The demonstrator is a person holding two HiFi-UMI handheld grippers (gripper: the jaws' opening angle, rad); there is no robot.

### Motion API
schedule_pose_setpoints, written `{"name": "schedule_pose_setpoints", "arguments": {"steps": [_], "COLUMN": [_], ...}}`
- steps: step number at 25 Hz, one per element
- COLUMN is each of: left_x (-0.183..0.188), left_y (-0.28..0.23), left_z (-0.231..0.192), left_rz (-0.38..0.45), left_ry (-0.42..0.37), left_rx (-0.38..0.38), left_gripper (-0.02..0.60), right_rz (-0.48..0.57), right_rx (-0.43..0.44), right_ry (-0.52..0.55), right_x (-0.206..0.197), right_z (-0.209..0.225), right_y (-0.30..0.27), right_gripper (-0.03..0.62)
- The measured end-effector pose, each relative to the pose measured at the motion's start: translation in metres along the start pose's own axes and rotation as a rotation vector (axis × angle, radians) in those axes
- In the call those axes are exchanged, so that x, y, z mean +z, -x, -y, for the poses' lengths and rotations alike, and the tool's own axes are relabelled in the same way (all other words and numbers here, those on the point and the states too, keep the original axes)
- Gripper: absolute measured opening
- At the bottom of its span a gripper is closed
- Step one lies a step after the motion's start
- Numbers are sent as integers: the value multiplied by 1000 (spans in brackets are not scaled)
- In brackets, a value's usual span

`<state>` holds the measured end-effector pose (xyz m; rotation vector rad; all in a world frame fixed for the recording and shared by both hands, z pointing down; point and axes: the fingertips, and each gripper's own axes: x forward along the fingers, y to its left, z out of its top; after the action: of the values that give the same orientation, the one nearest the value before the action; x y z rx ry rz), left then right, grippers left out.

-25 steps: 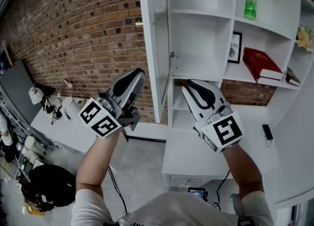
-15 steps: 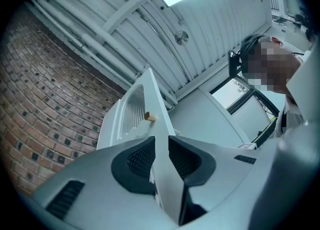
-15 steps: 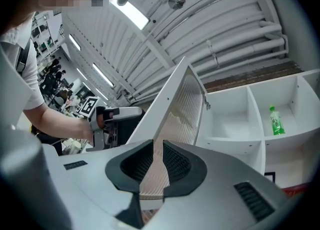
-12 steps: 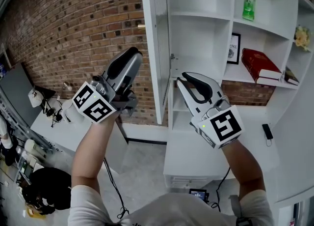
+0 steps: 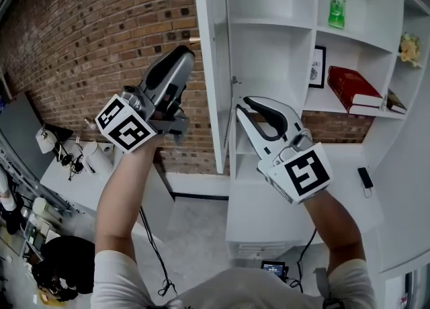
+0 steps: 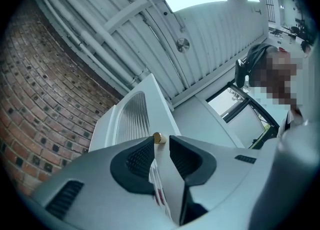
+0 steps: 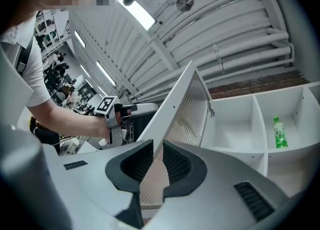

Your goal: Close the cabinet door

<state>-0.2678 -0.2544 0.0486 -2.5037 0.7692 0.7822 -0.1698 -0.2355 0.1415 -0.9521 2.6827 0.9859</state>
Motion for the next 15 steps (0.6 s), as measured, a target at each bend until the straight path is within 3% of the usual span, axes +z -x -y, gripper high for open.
{"name": "schedule_pose_setpoints", "arguments": {"steps": [8, 15], "left_x": [8, 1], "left_y": [-6, -18], "left_z": [-5, -9], "left_rz": [58, 54], "left_ry": [24, 50], "left_rx": [-92, -129], "left_gripper": [93, 94], "right_rz": [-19, -43], "right_rx": [-14, -36], "right_ry": [28, 44], "right_x": [-1, -6], "right_z": [-3, 1], "right_y": [-4, -3], "right_gripper": [63, 63]}}
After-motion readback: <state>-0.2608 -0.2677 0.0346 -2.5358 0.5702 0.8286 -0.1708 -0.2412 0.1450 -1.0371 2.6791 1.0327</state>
